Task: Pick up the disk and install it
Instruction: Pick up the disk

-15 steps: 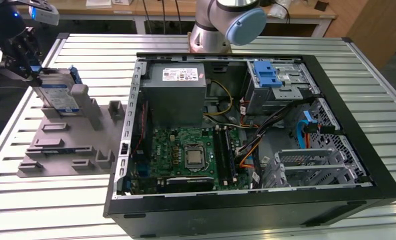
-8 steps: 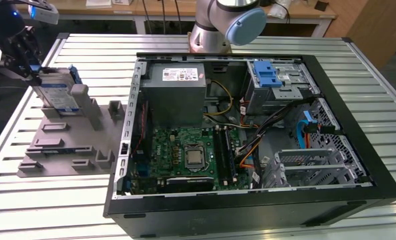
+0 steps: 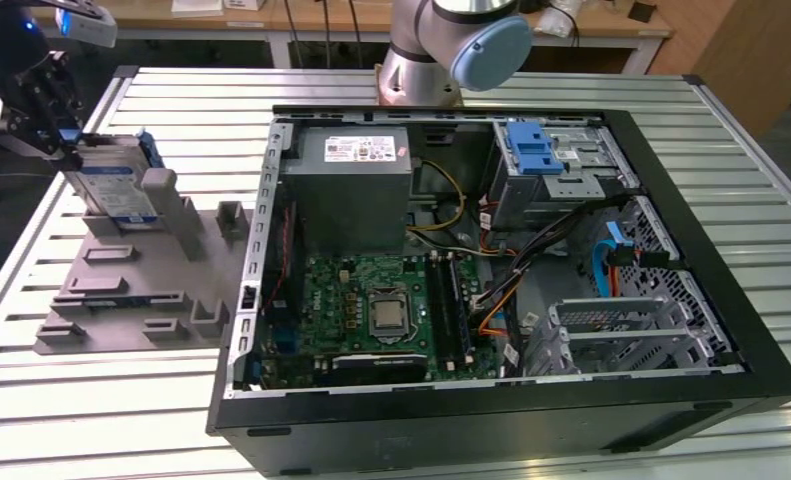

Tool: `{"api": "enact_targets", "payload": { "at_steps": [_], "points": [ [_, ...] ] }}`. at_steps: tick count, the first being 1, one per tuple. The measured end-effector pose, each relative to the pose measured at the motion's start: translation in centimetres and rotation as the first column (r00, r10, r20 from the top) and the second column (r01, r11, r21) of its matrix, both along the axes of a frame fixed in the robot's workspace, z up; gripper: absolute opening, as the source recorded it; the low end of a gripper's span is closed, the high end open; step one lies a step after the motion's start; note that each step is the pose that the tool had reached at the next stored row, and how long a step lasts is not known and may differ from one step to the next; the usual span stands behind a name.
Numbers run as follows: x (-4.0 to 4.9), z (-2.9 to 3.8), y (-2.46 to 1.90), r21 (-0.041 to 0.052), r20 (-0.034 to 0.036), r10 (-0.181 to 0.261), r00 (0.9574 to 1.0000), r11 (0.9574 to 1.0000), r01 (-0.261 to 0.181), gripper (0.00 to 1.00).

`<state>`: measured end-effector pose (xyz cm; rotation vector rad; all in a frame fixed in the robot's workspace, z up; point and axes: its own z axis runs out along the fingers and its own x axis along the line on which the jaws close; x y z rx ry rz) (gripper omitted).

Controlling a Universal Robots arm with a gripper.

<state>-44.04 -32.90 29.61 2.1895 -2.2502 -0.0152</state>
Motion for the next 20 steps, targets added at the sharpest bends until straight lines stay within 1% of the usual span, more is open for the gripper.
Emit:
{"api": "enact_targets", "payload": {
  "at_steps": [10, 17, 18, 20],
  "points": [
    [0.0, -0.25, 0.0, -0.0003, 0.0002, 0.0, 1.0, 1.0, 0.0, 0.36],
    [0.0, -0.28, 0.0, -0.0004, 0.0001, 0.0, 1.0, 1.0, 0.0, 0.37],
    [0.0, -0.28, 0.0, -0.0003, 0.0001, 0.0, 1.0, 1.0, 0.0, 0.44],
    [0.0, -0.29, 0.0, -0.0004, 0.0002, 0.0, 1.0, 1.0, 0.0, 0.44]
  ]
}}
